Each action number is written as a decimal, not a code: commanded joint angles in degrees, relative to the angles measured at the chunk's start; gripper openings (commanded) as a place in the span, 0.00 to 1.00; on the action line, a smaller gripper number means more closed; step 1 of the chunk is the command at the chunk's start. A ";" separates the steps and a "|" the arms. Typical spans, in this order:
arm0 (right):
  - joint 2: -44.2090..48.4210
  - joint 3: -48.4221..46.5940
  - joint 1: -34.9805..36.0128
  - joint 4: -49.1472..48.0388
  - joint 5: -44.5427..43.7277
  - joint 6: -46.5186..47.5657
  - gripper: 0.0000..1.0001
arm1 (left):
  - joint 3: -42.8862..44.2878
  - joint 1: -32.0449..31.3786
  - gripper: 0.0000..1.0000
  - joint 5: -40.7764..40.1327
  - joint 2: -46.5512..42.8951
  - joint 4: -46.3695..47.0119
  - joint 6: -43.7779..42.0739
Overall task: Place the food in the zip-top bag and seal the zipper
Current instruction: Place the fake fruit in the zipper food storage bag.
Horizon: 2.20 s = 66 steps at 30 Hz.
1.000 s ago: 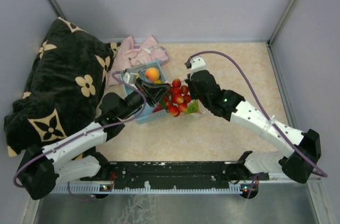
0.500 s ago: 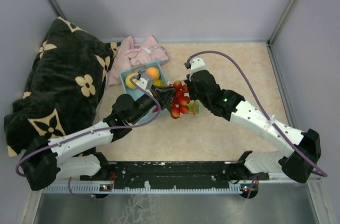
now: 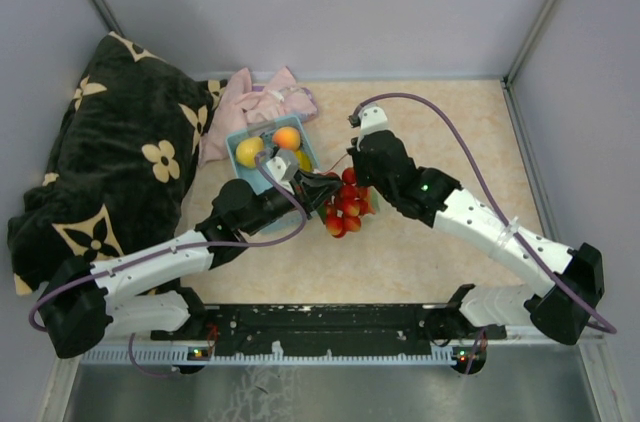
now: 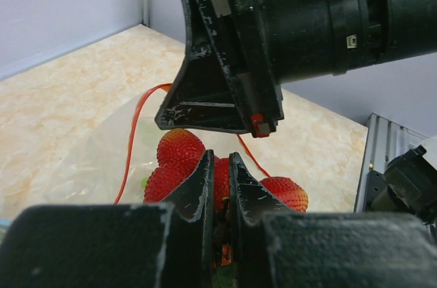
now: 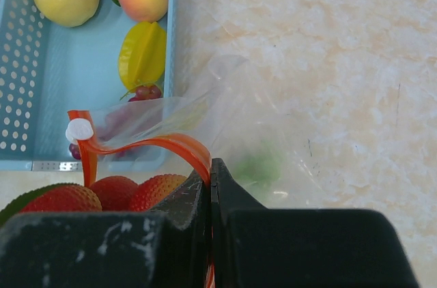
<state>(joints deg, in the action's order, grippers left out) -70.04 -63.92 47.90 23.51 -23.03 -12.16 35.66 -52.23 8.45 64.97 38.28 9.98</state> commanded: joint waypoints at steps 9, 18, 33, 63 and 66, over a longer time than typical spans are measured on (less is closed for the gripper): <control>1.27 -2.45 0.75 -2.42 7.00 -1.84 0.00 | 0.70 -0.55 0.00 -14.30 2.69 11.61 -0.79; 1.90 -2.02 0.75 -3.21 11.82 -3.19 0.00 | 2.01 -0.73 0.00 -21.56 6.75 13.63 -1.12; 3.24 -0.43 0.68 -5.23 10.09 -5.02 0.00 | 4.72 -3.06 0.45 -15.36 9.27 6.26 -2.57; 6.18 3.66 -3.59 -6.26 11.54 -6.57 0.00 | 3.99 -2.27 0.51 -22.88 -0.02 -35.98 20.17; 6.81 4.29 -3.91 -6.23 11.43 -6.56 0.00 | 4.62 -2.34 0.39 -20.23 1.99 -35.96 20.86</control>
<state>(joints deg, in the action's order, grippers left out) -66.02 -59.86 44.71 20.75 -11.86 -18.24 39.79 -54.81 -15.20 65.23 2.42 28.58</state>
